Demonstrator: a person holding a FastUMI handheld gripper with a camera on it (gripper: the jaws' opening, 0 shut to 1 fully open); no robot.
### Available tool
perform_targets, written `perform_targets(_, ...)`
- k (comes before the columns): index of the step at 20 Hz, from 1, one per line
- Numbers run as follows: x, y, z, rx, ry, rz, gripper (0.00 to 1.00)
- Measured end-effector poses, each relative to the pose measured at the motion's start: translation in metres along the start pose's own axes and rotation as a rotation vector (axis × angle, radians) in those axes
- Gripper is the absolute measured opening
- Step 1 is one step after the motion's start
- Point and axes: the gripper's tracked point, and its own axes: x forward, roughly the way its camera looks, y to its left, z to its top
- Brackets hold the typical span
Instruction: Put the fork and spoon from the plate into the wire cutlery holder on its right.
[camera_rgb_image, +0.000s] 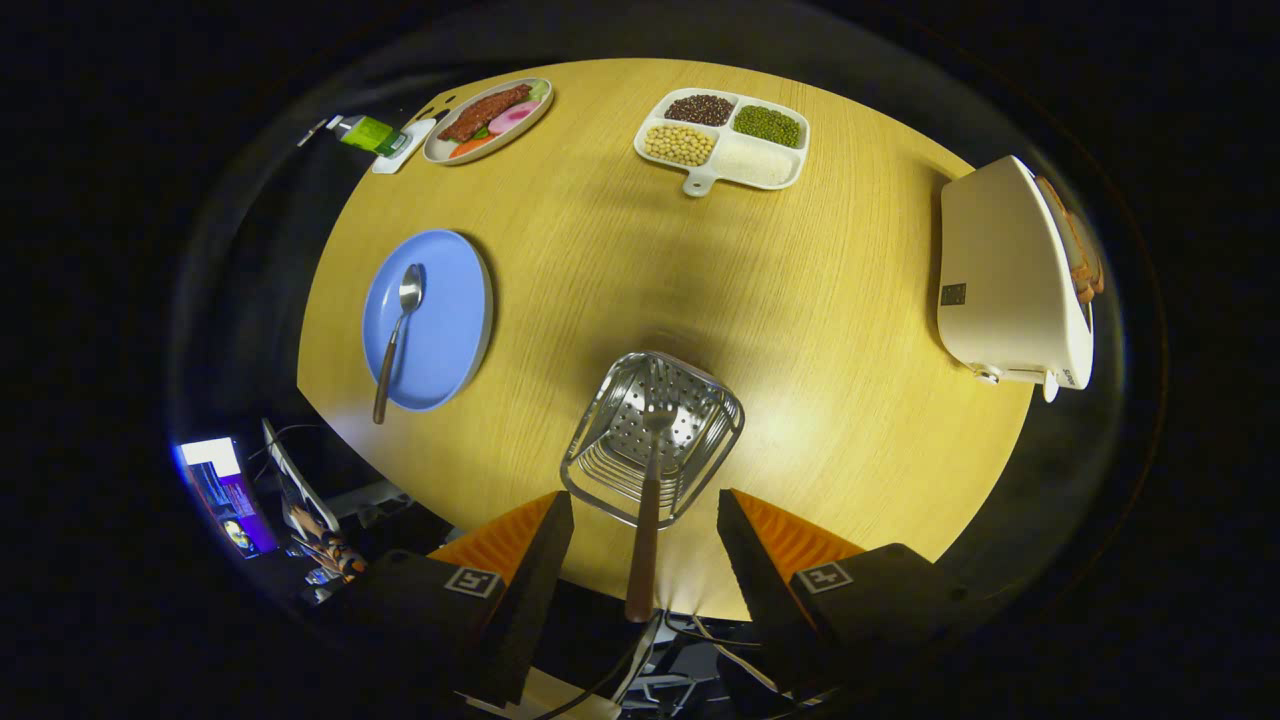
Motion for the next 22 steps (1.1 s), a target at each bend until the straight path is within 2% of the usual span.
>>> perform_targets(2,-0.01,0.009,0.007,0.012,-0.055,0.023,0.99)
perform_targets(3,-0.015,0.014,0.011,0.016,-0.087,0.036,1.0)
perform_targets(6,-0.031,0.036,0.018,0.031,-0.172,0.099,1.0)
perform_targets(10,-0.05,0.067,0.028,0.02,-0.274,0.128,1.0)
perform_targets(13,-0.056,0.101,0.034,0.007,-0.305,0.182,1.0)
perform_targets(18,-0.038,0.156,0.041,-0.047,-0.312,0.204,0.99)
perform_targets(22,-0.009,0.197,0.054,-0.034,-0.292,0.225,1.0)
